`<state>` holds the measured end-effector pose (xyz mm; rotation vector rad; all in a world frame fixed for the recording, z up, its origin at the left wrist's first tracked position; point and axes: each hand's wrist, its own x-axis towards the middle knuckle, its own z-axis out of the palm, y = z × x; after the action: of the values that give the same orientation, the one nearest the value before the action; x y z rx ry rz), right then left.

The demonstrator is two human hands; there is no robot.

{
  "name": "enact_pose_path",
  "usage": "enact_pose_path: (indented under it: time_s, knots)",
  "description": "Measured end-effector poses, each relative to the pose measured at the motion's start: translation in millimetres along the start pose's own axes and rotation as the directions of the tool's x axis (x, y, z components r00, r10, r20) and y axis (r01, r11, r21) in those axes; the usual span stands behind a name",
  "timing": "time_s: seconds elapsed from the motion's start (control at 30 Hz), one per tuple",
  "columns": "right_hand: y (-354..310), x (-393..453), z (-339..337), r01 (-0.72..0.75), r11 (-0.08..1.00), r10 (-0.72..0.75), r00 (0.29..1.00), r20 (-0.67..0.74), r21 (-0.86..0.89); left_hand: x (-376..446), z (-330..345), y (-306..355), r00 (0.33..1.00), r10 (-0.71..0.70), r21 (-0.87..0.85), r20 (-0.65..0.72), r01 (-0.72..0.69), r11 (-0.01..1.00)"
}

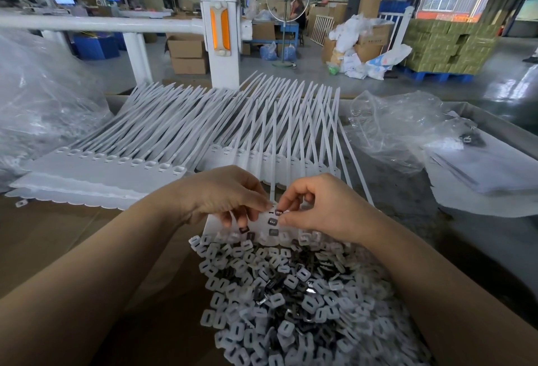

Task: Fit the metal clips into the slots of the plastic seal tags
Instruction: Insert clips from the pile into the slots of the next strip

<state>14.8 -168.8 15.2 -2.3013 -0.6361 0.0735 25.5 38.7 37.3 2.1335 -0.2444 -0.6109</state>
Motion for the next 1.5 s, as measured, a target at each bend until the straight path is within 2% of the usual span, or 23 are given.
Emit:
enact_pose_path:
  time_s: [0.2, 0.4, 0.53, 0.87, 0.93, 1.13, 1.5]
  knots:
    - [-2, 0, -2, 0.03, 0.999, -0.028, 0.995, -0.091, 0.017, 2, 5, 1, 0.998, 0.066, -0.03, 0.002, -0.066, 0.997]
    - [-2, -1, -5, 0.025, 0.994, -0.014, 0.995, -0.101, 0.107, 2, 7, 2, 0.982, 0.163, 0.04, -0.093, -0.16, 0.986]
    - [-1, 1, -7, -0.014, 0.986, 0.035, 0.992, -0.125, 0.164, 1, 8, 2, 0.976, 0.18, 0.018, -0.126, -0.179, 0.984]
    - [-2, 2, -5, -0.032, 0.991, 0.045, 0.994, -0.098, 0.128, 2, 12, 2, 0.973, 0.181, -0.058, -0.145, -0.191, 0.98]
    - [-2, 2, -4, -0.049, 0.996, 0.057, 0.993, -0.102, 0.08, 3, 14, 1, 0.968, 0.19, -0.018, -0.166, -0.196, 0.98]
    - [2, 1, 1, -0.169, 0.978, 0.158, 0.983, -0.093, -0.123, 6, 13, -7, 0.934, 0.24, 0.29, -0.266, -0.16, 0.944]
    - [-5, -1, 2, -0.197, 0.96, 0.179, 0.978, -0.107, -0.198, 5, 15, -8, 0.903, 0.378, 0.443, -0.206, -0.258, 0.859]
